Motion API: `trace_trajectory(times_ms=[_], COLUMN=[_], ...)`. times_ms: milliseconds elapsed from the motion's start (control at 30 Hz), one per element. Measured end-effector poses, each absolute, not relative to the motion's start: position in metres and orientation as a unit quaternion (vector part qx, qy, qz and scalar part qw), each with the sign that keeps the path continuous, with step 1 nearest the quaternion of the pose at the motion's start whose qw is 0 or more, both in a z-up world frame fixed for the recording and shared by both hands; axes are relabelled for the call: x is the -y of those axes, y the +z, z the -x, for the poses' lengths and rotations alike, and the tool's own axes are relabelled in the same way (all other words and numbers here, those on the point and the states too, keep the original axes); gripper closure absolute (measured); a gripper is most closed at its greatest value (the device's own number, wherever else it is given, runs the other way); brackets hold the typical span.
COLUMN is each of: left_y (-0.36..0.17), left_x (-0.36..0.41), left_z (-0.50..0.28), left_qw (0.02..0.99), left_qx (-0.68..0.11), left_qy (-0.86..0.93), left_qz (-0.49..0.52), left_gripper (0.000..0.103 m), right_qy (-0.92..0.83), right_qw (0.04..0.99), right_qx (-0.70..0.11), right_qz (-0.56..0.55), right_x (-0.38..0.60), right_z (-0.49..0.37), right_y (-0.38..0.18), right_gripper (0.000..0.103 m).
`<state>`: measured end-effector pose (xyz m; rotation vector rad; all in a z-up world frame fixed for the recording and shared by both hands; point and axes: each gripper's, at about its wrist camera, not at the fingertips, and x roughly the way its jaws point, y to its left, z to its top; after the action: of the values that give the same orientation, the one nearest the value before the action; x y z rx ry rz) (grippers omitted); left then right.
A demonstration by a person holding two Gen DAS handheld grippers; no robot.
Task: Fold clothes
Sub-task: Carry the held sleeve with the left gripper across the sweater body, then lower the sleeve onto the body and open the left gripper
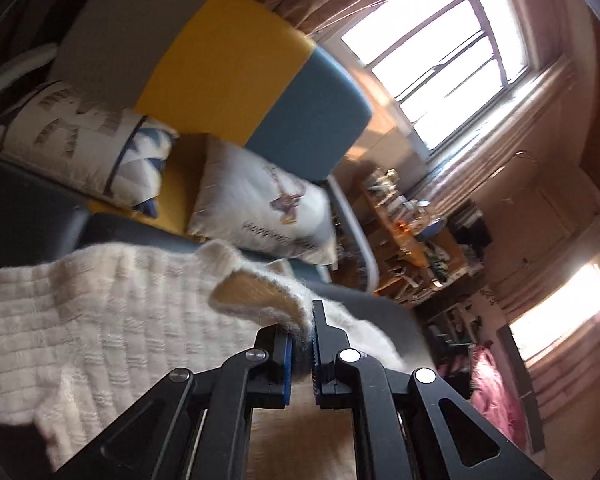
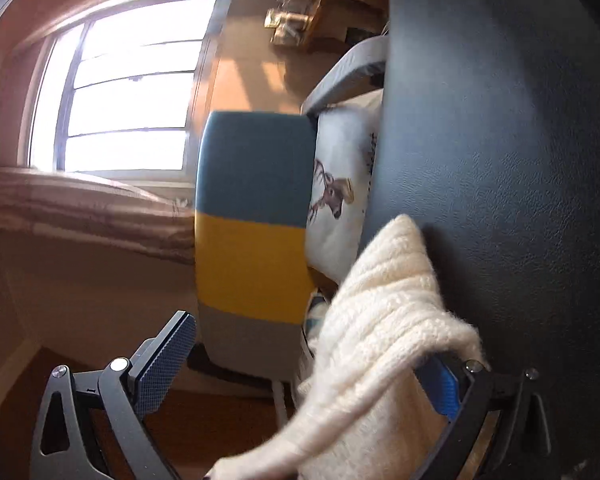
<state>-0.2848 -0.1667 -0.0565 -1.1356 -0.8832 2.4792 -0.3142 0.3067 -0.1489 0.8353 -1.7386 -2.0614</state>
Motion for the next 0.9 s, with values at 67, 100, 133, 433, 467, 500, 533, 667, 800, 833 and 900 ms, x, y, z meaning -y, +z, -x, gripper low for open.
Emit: trace_trajectory(times_ms=[67, 100, 133, 433, 467, 500, 533, 667, 800, 833, 900], left_y=[-0.091, -0.107, -0.120, -0.135, -0.136, -0.137, -0.137, -0.141, -0.145, -0.144, -0.126], left_x=[0.176, 0.180, 0.182, 0.206, 0.208, 0.209, 0.209, 0.211, 0.202, 0.198, 0.189], left_z=[0.291, 0.291, 0.289, 0.271, 0.273, 0.275, 0.277, 0.287, 0.303, 0.305, 0.306], left_qw=[0.086, 0.073, 0.066, 0.133, 0.135, 0.137, 0.138, 0.153, 0.163, 0.161, 0.151], left_qx=[0.295, 0.294, 0.293, 0.411, 0.423, 0.428, 0.430, 0.455, 0.441, 0.433, 0.385], left_qy=[0.846, 0.838, 0.832, 0.773, 0.766, 0.762, 0.760, 0.741, 0.729, 0.732, 0.771], left_qz=[0.436, 0.454, 0.467, 0.465, 0.465, 0.466, 0.467, 0.470, 0.497, 0.501, 0.484], left_gripper=[0.096, 0.096, 0.096, 0.061, 0.058, 0.057, 0.057, 0.050, 0.047, 0.057, 0.089], right_qy=[-0.701, -0.692, -0.686, -0.750, -0.757, -0.762, -0.765, -0.766, -0.764, -0.764, -0.771], right_qw=[0.162, 0.158, 0.159, 0.157, 0.156, 0.157, 0.160, 0.165, 0.166, 0.167, 0.161], right_qx=[0.608, 0.608, 0.608, 0.501, 0.487, 0.472, 0.460, 0.427, 0.421, 0.419, 0.409], right_qz=[-0.336, -0.355, -0.367, -0.402, -0.408, -0.414, -0.422, -0.451, -0.460, -0.461, -0.462], right_x=[-0.301, -0.300, -0.302, -0.348, -0.350, -0.352, -0.351, -0.338, -0.329, -0.326, -0.323], right_z=[0.311, 0.309, 0.306, 0.297, 0.299, 0.302, 0.304, 0.310, 0.311, 0.312, 0.311], right_y=[-0.162, -0.169, -0.171, -0.127, -0.124, -0.121, -0.119, -0.121, -0.127, -0.127, -0.127], right_gripper=[0.000, 0.004, 0.011, 0.016, 0.016, 0.016, 0.016, 0.016, 0.016, 0.016, 0.016])
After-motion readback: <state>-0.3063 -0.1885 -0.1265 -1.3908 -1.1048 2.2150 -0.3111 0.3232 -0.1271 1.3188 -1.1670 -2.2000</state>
